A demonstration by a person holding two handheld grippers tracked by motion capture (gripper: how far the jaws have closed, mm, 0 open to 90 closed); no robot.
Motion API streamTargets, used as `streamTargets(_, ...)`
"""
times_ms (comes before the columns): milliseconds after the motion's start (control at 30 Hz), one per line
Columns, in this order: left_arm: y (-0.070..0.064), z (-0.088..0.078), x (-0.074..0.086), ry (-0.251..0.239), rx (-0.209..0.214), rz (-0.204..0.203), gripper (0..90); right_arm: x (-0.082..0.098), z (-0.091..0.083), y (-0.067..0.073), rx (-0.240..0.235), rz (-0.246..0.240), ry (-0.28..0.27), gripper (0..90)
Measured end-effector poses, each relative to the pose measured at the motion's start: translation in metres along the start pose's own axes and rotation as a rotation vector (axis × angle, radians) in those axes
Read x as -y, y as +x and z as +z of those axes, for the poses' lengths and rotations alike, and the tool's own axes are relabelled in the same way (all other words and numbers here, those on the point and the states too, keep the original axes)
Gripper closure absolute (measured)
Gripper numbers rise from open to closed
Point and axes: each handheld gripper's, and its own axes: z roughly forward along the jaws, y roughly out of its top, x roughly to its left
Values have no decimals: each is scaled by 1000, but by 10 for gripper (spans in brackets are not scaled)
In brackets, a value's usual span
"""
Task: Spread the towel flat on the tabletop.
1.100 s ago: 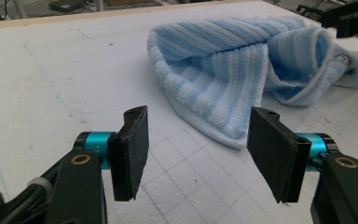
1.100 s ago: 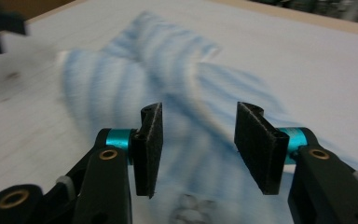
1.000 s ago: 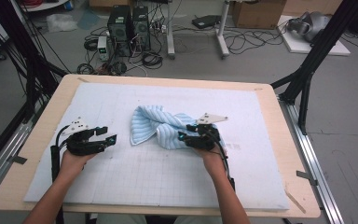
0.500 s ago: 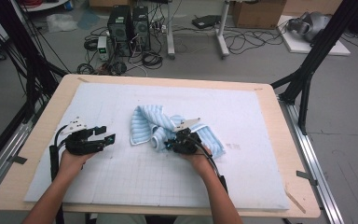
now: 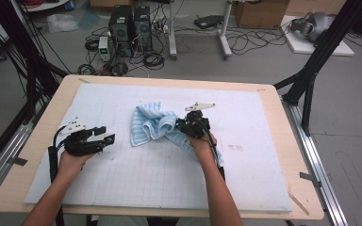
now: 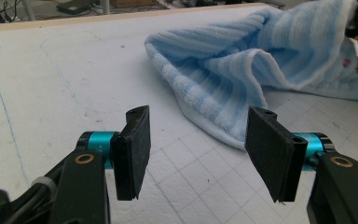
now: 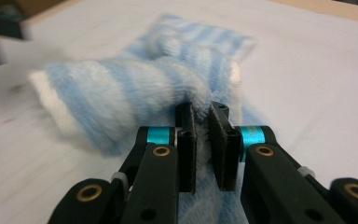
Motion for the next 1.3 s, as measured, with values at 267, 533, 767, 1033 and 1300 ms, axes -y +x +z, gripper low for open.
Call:
streamTargets(267,1,-2,0,-6,3,-1,419,6,21,-29,208,65,64,823)
streamTargets(533,2,-3,1,-9,3,-5,419,6,14,-29,198,66,49,598)
streamTargets(767,1,-5,0,-20,9,7,415,7,-17,-16,136,2,-4,505)
streamTargets(1033,1,-5,-1,-31,11,9,400,18,-38,11,14,-107,-10,475)
streamTargets(1300,1,-4,-2,-30,13,13,399,23,14,29,99,-211,144,627)
